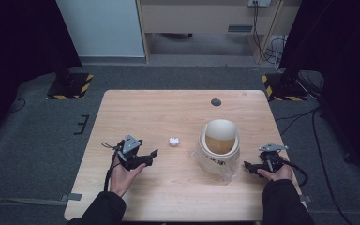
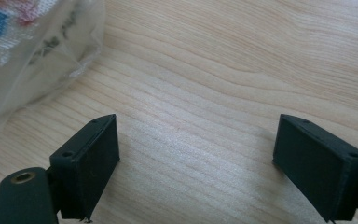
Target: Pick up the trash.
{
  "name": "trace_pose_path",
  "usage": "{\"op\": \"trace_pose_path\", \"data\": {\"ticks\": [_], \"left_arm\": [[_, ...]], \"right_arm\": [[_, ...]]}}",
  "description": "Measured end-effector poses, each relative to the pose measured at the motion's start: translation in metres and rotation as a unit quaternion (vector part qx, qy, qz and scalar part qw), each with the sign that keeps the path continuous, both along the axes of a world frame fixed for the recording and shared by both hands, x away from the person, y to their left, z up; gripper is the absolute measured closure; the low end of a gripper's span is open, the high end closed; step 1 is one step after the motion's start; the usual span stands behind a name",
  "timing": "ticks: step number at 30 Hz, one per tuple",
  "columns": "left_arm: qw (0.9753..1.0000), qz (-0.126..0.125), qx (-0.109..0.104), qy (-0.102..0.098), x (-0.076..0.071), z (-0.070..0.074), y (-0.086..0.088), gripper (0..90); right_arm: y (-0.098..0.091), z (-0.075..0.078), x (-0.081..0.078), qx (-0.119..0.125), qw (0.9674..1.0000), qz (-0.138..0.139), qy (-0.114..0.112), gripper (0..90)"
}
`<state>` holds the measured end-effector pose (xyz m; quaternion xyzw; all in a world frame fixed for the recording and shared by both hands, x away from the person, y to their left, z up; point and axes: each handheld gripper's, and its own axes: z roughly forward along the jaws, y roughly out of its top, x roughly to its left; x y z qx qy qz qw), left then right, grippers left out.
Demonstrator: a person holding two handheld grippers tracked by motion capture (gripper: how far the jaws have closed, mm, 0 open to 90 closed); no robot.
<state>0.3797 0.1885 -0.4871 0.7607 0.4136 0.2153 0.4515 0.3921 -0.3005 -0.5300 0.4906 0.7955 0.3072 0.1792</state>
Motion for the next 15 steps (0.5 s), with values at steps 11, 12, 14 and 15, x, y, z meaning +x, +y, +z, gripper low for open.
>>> {"op": "trace_pose_path", "data": {"ticks": [11,12,14,15], "left_arm": [[0.9994,-0.028,0.012,0.014,0.018,-0.012,-0.041,27.2],[0.9993,-0.029,0.018,0.018,0.02,-0.013,-0.044,27.8],[0.9991,-0.028,0.022,0.021,0.024,-0.016,-0.047,28.6],[0.9992,-0.026,0.022,0.023,0.026,-0.017,-0.048,28.9]], "right_arm": [[-0.001,-0.002,0.0,0.001,1.0,-0.002,-0.006,10.4],[-0.001,-0.002,0.0,0.001,1.0,-0.004,-0.007,10.2],[-0.001,-0.003,-0.001,0.002,1.0,-0.005,-0.007,9.6],[-0.001,-0.003,-0.001,0.002,1.0,-0.005,-0.007,9.2]]}}
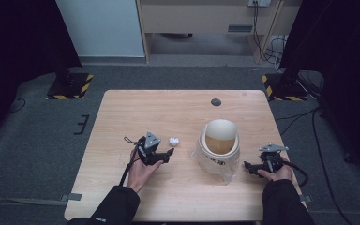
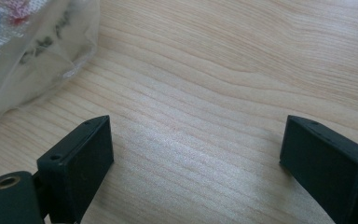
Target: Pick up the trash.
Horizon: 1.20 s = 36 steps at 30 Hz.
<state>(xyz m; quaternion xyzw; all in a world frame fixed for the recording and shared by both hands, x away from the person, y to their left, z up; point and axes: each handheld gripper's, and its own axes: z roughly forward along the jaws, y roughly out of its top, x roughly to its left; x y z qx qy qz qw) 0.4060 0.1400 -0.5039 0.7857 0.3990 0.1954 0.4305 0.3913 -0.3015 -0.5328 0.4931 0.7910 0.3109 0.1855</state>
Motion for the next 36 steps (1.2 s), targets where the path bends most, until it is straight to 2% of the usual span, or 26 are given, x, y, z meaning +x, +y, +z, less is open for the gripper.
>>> {"op": "trace_pose_path", "data": {"ticks": [8,18,31,36], "left_arm": [[0.9997,0.022,-0.005,0.01,0.017,-0.008,-0.006,31.5],[0.9991,0.031,0.005,0.028,0.035,-0.014,-0.021,35.3],[0.9976,0.036,0.035,0.048,0.046,-0.024,-0.031,44.2],[0.9968,0.038,0.043,0.056,0.048,-0.026,-0.034,52.7]], "right_arm": [[0.001,-0.002,0.0,0.001,1.0,0.002,-0.003,6.4],[0.001,-0.003,-0.001,0.002,1.0,0.004,-0.007,4.4],[0.001,-0.004,-0.001,0.003,0.9999,0.006,-0.013,2.7],[0.001,-0.004,-0.001,0.004,0.9999,0.006,-0.013,2.6]]}}
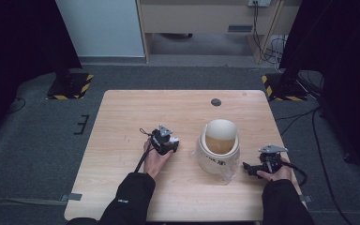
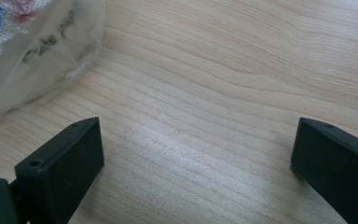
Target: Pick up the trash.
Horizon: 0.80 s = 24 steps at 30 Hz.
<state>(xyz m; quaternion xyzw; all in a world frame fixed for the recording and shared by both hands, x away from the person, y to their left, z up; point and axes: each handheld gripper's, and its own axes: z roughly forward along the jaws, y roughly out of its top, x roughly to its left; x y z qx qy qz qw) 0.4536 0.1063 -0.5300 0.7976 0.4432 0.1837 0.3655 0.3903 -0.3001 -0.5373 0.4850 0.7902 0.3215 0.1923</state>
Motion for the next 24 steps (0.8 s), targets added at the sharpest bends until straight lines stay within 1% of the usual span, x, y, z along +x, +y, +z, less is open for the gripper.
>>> {"op": "trace_pose_path", "data": {"ticks": [2,3,6,11,14,16,21,24], "left_arm": [[1.0,-0.002,0.005,0.005,0.0,-0.001,-0.001,56.5],[1.0,-0.002,0.007,0.004,0.0,-0.001,-0.001,58.0],[1.0,-0.002,0.006,0.004,0.0,0.0,0.0,62.5],[0.9999,-0.011,0.01,0.003,-0.002,0.003,0.001,65.0],[0.9998,-0.019,0.006,-0.001,-0.007,0.007,0.002,65.4],[0.9996,-0.026,0.005,-0.003,-0.011,0.011,0.003,65.5],[0.9988,-0.044,-0.006,-0.02,-0.026,0.027,0.01,65.7],[0.998,-0.051,-0.022,-0.029,-0.036,0.038,0.017,65.6]], "right_arm": [[0.0,0.0,0.0,-0.001,1.0,0.001,-0.001,2.5],[0.0,0.0,0.0,0.0,1.0,0.001,0.0,2.4],[0.0,0.0,0.0,0.001,1.0,0.0,-0.001,2.4],[0.0,0.0,0.0,0.001,1.0,0.0,-0.001,2.1],[0.0,-0.001,0.0,0.002,1.0,0.0,-0.002,1.9],[0.0,-0.001,0.0,0.002,1.0,0.0,-0.002,1.9],[0.0,-0.001,0.0,0.003,1.0,0.001,-0.005,1.5],[0.0,-0.002,-0.001,0.005,1.0,0.0,-0.006,1.5]]}}
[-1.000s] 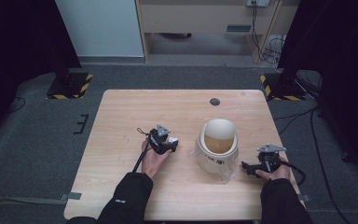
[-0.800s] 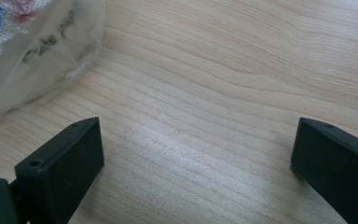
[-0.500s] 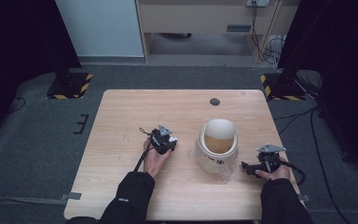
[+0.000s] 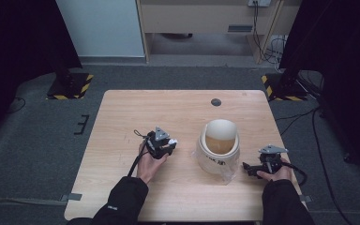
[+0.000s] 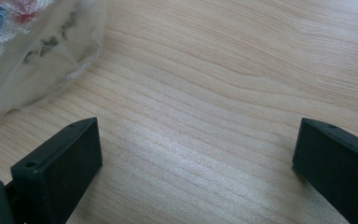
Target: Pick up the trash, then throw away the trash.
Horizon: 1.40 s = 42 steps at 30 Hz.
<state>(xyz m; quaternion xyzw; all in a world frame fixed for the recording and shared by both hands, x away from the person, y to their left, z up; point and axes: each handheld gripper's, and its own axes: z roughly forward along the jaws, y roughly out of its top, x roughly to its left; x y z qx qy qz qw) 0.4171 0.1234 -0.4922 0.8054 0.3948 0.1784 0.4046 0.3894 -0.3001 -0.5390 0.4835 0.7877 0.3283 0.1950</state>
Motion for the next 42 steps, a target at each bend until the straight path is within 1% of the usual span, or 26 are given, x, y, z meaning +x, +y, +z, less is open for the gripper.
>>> {"op": "trace_pose_path", "data": {"ticks": [3,7,11,13,16,18,22,28,29,32,36,42], "left_arm": [[0.9999,-0.007,-0.01,-0.005,-0.009,0.008,0.006,65.6],[0.9994,-0.011,-0.032,-0.011,-0.025,0.016,0.016,65.5],[0.9986,-0.016,-0.047,-0.016,-0.039,0.022,0.023,65.5],[0.9983,-0.019,-0.051,-0.02,-0.045,0.024,0.025,65.4],[0.9977,-0.022,-0.06,-0.022,-0.051,0.027,0.029,65.4],[0.997,-0.022,-0.07,-0.023,-0.056,0.029,0.031,65.4],[0.9949,-0.023,-0.092,-0.034,-0.06,0.036,0.034,65.4],[0.9913,-0.036,-0.113,-0.056,-0.068,0.049,0.031,65.2],[0.9908,-0.038,-0.115,-0.059,-0.069,0.051,0.03,65.2],[0.9884,-0.043,-0.126,-0.073,-0.072,0.059,0.03,65.2],[0.9858,-0.047,-0.137,-0.085,-0.076,0.068,0.03,65.2],[0.9824,-0.054,-0.151,-0.096,-0.079,0.078,0.028,65.1]], "right_arm": [[0.0,0.0,0.0,0.0,1.0,0.0,0.0,1.5],[0.0,0.0,0.0,0.0,1.0,0.0,0.0,1.4],[0.0,0.0,0.0,0.0,1.0,0.001,0.0,1.1],[0.0,0.0,0.0,-0.001,1.0,0.001,0.0,1.0],[0.0,0.0,0.0,-0.002,1.0,0.002,0.0,0.8],[0.0,0.0,0.0,-0.001,1.0,0.002,0.0,0.8],[0.0,0.0,0.0,-0.002,1.0,0.002,0.0,0.8],[0.0,0.0,0.0,-0.001,1.0,0.002,0.0,0.7],[0.0,0.0,0.0,-0.001,1.0,0.002,0.0,0.7],[0.0,0.0,0.0,-0.001,1.0,0.002,0.0,0.7],[0.0,0.0,0.0,-0.001,1.0,0.002,0.0,0.7],[0.0,0.0,0.0,-0.001,1.0,0.002,0.0,0.7]]}}
